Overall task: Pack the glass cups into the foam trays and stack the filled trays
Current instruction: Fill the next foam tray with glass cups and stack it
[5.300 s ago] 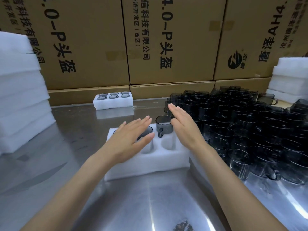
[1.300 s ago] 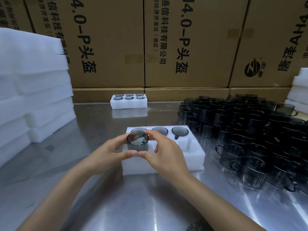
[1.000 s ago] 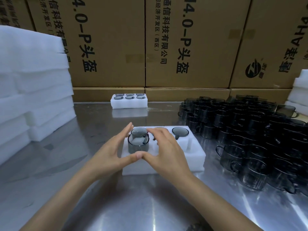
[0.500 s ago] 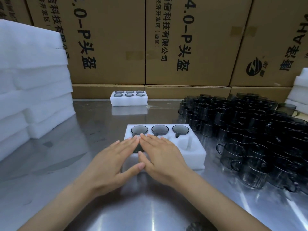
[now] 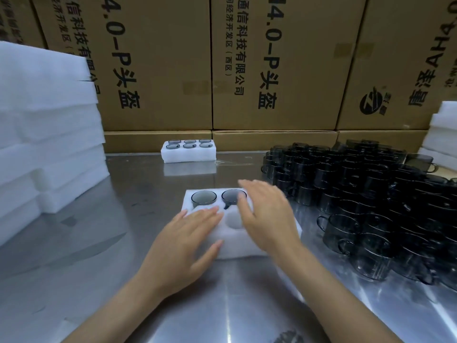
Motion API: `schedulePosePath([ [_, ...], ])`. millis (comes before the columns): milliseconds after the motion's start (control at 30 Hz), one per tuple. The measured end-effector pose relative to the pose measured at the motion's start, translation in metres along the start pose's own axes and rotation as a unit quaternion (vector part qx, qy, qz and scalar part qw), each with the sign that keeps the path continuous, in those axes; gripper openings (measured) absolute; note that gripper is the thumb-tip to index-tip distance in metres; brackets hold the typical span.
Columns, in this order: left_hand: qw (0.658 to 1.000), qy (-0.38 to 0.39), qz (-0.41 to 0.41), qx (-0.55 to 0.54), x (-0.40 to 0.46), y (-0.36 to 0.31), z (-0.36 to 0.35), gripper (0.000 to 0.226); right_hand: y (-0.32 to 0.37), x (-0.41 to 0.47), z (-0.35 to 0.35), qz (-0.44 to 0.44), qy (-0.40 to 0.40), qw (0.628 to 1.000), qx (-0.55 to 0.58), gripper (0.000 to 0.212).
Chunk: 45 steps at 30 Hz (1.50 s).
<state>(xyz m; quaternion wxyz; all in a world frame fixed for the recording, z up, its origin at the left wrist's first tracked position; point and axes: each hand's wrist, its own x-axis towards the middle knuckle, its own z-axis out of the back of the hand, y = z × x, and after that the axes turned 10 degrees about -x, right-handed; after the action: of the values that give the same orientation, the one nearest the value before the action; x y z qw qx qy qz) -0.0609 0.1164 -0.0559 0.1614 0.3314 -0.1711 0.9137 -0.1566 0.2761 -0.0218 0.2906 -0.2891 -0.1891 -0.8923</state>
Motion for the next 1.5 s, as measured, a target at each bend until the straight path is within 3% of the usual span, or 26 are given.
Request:
schedulePosePath([
  [100, 0.997, 0.01, -0.063, 0.037, 0.003, -0.002, -0.013, 0.045, -0.035, 0.01, 0.006, -0.113, -0.002, 0.992, -0.05, 0.041],
  [200, 0.997, -0.005, -0.062, 0.053, 0.005, 0.002, -0.016, 0.04, -0.06, 0.014, 0.008, -0.198, 0.013, 0.977, -0.074, 0.045],
  [367, 0.997, -0.044, -0.044, 0.044, 0.009, 0.001, -0.019, 0.033, -0.088, 0.027, 0.011, -0.261, 0.014, 0.959, -0.109, 0.05],
  [567, 0.998, -0.05, -0.035, 0.024, 0.009, -0.001, -0.018, 0.03, -0.118, 0.059, 0.014, -0.322, 0.096, 0.927, -0.168, 0.045],
  [700, 0.998, -0.047, -0.032, 0.017, 0.009, -0.003, -0.016, 0.031, -0.129, 0.064, 0.015, -0.302, 0.101, 0.926, -0.205, 0.026],
  [833, 0.999, -0.04, -0.026, 0.013, 0.009, -0.003, -0.016, 0.031, -0.118, 0.055, 0.023, -0.278, -0.01, 0.949, -0.145, 0.025],
  [967, 0.999, -0.036, -0.026, 0.014, 0.009, -0.003, -0.015, 0.032, -0.085, 0.031, 0.034, -0.16, -0.115, 0.979, -0.045, 0.01],
  [1033, 0.999, -0.035, -0.026, 0.015, 0.009, -0.003, -0.015, 0.032, -0.065, 0.022, 0.036, -0.119, -0.116, 0.986, 0.023, 0.003],
  [1200, 0.999, -0.03, -0.024, 0.021, 0.009, -0.004, -0.015, 0.033, -0.028, 0.007, 0.027, -0.047, -0.087, 0.981, 0.166, 0.013],
  [1400, 0.999, -0.029, -0.029, 0.014, 0.009, -0.003, -0.015, 0.034, -0.008, -0.008, 0.011, 0.024, -0.06, 0.989, 0.135, 0.016],
  [1500, 0.999, -0.036, -0.032, 0.004, 0.008, -0.002, -0.015, 0.033, -0.009, -0.009, 0.01, 0.015, -0.051, 0.991, 0.125, 0.017],
])
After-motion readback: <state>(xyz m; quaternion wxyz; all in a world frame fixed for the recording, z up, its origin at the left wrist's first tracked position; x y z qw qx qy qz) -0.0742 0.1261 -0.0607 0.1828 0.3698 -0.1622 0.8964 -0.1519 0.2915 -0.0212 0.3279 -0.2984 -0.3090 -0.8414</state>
